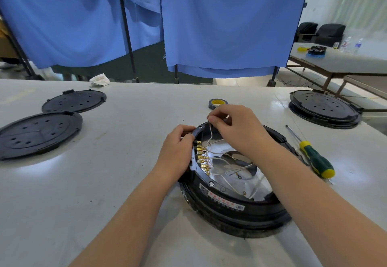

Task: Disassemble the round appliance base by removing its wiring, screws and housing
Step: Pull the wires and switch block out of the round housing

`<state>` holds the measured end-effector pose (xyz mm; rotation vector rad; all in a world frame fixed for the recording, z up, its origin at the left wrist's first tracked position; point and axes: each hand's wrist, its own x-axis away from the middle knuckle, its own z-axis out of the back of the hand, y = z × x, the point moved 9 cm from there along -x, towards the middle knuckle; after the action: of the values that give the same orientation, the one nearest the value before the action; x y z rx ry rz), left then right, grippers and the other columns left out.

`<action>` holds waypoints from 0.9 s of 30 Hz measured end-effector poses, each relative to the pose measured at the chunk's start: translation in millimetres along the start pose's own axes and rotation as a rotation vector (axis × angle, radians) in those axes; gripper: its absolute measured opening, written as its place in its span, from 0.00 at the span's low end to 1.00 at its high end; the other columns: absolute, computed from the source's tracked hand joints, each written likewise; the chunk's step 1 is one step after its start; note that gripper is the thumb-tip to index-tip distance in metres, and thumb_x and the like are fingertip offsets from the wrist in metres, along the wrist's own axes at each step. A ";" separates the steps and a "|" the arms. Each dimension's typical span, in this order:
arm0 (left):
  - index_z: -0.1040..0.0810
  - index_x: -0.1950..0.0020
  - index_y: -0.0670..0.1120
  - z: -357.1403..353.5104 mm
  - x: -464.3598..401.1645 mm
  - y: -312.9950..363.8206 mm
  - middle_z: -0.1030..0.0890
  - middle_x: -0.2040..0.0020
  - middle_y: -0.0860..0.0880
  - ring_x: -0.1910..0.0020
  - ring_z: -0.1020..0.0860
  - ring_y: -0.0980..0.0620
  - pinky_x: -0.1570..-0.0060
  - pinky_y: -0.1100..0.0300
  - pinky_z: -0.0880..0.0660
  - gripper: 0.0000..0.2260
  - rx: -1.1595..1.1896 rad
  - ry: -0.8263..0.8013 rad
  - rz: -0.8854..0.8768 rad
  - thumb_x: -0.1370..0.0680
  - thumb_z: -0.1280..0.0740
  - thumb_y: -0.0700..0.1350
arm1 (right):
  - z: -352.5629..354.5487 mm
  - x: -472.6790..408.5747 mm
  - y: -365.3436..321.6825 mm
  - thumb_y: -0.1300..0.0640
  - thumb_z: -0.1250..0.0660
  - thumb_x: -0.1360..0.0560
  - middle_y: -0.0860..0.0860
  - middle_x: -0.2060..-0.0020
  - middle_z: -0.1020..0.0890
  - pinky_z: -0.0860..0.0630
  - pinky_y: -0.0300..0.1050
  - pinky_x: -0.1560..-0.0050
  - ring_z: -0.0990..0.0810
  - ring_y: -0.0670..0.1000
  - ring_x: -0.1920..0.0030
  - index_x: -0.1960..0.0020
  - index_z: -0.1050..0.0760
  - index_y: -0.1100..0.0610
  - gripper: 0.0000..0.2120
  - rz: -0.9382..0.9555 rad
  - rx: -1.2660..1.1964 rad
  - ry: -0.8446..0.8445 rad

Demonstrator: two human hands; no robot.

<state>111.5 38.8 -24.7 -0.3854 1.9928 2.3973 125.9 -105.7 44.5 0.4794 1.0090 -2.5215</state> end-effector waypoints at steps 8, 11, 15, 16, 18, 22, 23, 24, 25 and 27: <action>0.21 0.51 0.54 0.3 3.1 -1.8 0.18 0.55 0.55 0.56 0.19 0.57 0.60 0.65 0.25 0.05 0.028 -0.029 0.024 0.25 0.31 0.45 | 26.6 -4.0 9.1 0.55 0.32 0.24 0.43 0.69 0.19 0.26 0.32 0.63 0.23 0.37 0.69 0.60 0.21 0.46 0.07 -0.165 -0.449 0.161; 0.21 0.53 0.56 1.2 3.1 -2.5 0.18 0.57 0.55 0.58 0.19 0.57 0.65 0.69 0.25 0.10 0.027 -0.033 0.044 0.27 0.30 0.40 | 27.9 -2.9 20.7 0.54 0.32 0.24 0.41 0.70 0.18 0.27 0.33 0.63 0.24 0.34 0.70 0.58 0.19 0.48 0.05 -0.285 -0.544 0.171; 0.21 0.56 0.56 1.8 4.1 -1.0 0.18 0.60 0.55 0.61 0.19 0.57 0.69 0.72 0.26 0.13 0.042 -0.033 0.065 0.28 0.31 0.37 | 37.6 -4.0 33.5 0.54 0.31 0.25 0.43 0.66 0.15 0.25 0.36 0.62 0.23 0.37 0.69 0.56 0.18 0.51 0.04 -0.402 -0.655 0.212; 0.20 0.55 0.56 1.9 4.5 -1.1 0.18 0.60 0.55 0.61 0.19 0.57 0.69 0.72 0.27 0.12 0.048 -0.033 0.069 0.28 0.31 0.37 | 42.1 -5.0 36.4 0.55 0.31 0.25 0.45 0.65 0.15 0.24 0.37 0.63 0.22 0.40 0.68 0.55 0.18 0.52 0.03 -0.421 -0.697 0.231; 0.19 0.55 0.55 2.6 5.0 -1.4 0.17 0.61 0.54 0.63 0.19 0.59 0.70 0.71 0.27 0.12 0.063 -0.035 0.082 0.28 0.31 0.37 | 51.4 -7.1 42.8 0.58 0.31 0.24 0.49 0.63 0.14 0.22 0.36 0.62 0.18 0.45 0.65 0.53 0.19 0.56 0.03 -0.444 -0.784 0.268; 0.18 0.53 0.53 4.1 5.0 -2.8 0.17 0.61 0.52 0.63 0.18 0.57 0.70 0.70 0.26 0.11 0.076 -0.040 0.105 0.28 0.30 0.37 | 65.7 -5.3 64.2 0.64 0.33 0.24 0.55 0.62 0.14 0.19 0.39 0.60 0.14 0.51 0.61 0.54 0.21 0.61 0.02 -0.503 -0.890 0.330; 0.17 0.54 0.53 5.2 4.9 -3.0 0.16 0.62 0.52 0.63 0.18 0.56 0.70 0.69 0.26 0.11 0.077 -0.036 0.110 0.28 0.30 0.37 | 66.5 -3.6 71.6 0.64 0.33 0.24 0.56 0.63 0.14 0.19 0.40 0.60 0.14 0.52 0.60 0.53 0.21 0.62 0.02 -0.524 -0.910 0.339; 0.17 0.54 0.53 7.0 4.6 -3.4 0.16 0.64 0.53 0.65 0.18 0.57 0.71 0.69 0.26 0.11 0.078 -0.031 0.113 0.28 0.30 0.37 | 66.2 -1.0 79.7 0.65 0.33 0.24 0.56 0.63 0.14 0.19 0.40 0.60 0.14 0.53 0.59 0.52 0.22 0.63 0.02 -0.548 -0.934 0.347; 0.16 0.55 0.52 8.8 4.2 -3.4 0.16 0.65 0.53 0.66 0.18 0.58 0.71 0.70 0.26 0.11 0.080 -0.027 0.115 0.29 0.30 0.36 | 65.3 1.8 88.1 0.66 0.33 0.24 0.56 0.64 0.15 0.19 0.40 0.60 0.14 0.53 0.59 0.52 0.22 0.63 0.02 -0.569 -0.961 0.356; 0.16 0.55 0.51 12.9 3.0 -3.0 0.16 0.67 0.54 0.68 0.19 0.59 0.72 0.70 0.27 0.11 0.078 -0.019 0.117 0.29 0.30 0.36 | 64.8 8.5 105.5 0.67 0.33 0.24 0.56 0.66 0.15 0.19 0.39 0.60 0.14 0.54 0.59 0.53 0.23 0.65 0.01 -0.602 -1.010 0.391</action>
<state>106.6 51.4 -26.1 -0.2510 2.1505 2.3678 156.5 -224.2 23.9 0.3719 2.6562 -1.9363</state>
